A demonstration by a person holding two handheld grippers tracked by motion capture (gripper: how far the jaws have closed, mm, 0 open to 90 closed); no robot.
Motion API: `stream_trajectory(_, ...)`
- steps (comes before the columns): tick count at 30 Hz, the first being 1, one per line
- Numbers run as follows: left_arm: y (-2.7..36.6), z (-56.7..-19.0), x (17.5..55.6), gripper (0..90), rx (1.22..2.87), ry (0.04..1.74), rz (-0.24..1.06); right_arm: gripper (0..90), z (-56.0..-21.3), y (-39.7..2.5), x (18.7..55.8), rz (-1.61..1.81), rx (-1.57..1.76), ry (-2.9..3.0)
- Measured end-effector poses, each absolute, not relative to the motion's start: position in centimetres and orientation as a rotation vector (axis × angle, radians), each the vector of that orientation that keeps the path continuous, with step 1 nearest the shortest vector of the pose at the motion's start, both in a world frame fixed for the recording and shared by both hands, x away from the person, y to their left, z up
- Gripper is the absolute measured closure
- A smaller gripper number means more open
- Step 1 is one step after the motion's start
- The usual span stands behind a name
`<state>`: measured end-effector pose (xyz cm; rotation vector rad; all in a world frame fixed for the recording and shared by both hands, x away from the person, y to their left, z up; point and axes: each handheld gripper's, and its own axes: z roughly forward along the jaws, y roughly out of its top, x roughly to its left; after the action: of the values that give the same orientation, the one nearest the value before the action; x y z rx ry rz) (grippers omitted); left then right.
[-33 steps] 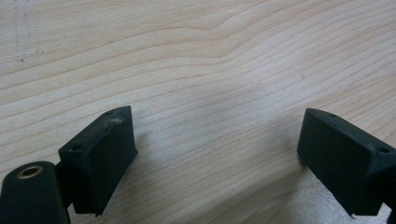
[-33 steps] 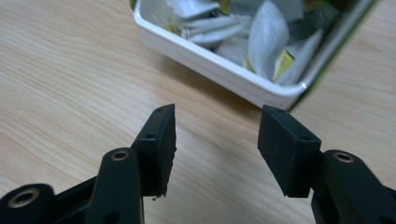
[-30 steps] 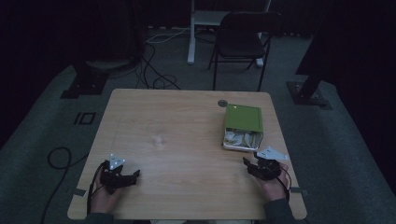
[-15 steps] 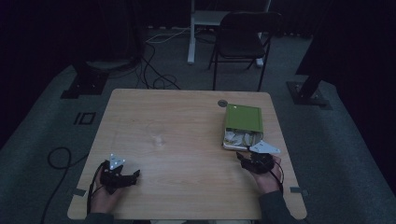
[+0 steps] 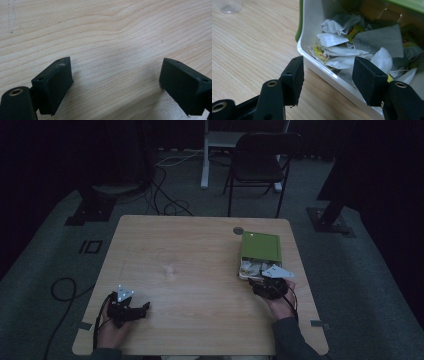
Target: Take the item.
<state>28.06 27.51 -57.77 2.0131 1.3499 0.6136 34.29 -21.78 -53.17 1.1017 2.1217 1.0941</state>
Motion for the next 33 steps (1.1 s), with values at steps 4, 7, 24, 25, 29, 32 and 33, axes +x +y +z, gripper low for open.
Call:
stream_trajectory(4, 27.5, -57.8, 28.1, 12.1, 2.012, 1.350, 0.614, 42.6, -53.8, -21.8, 34.8, 1.080, 1.114, 2.146)
stream_trajectory(7, 27.5, -57.8, 28.1, 12.1, 2.012, 1.350, 0.613, 42.4, -53.9, -21.8, 34.9, 1.079, 1.114, 2.152)
stream_trajectory(24, 27.5, -57.8, 28.1, 12.2, 2.012, 1.350, 0.614, 43.4, -53.5, -21.8, 33.6, 1.078, 1.079, 2.196)
stream_trajectory(25, 27.5, -57.8, 28.1, 12.2, 2.012, 1.350, 0.614, 43.6, -53.5, -21.8, 33.4, 1.080, 1.075, 2.200)
stream_trajectory(29, 27.5, -57.8, 28.1, 12.1, 2.012, 1.350, 0.614, 47.2, -53.5, -22.2, 32.5, 1.115, 1.076, 2.210)
stream_trajectory(32, 27.5, -57.8, 28.1, 12.1, 2.012, 1.350, 0.614, 48.8, -53.5, -22.3, 32.2, 1.129, 1.079, 2.214)
stream_trajectory(33, 27.5, -57.8, 28.1, 12.1, 2.012, 1.350, 0.614, 48.8, -53.5, -22.3, 32.2, 1.129, 1.079, 2.214)
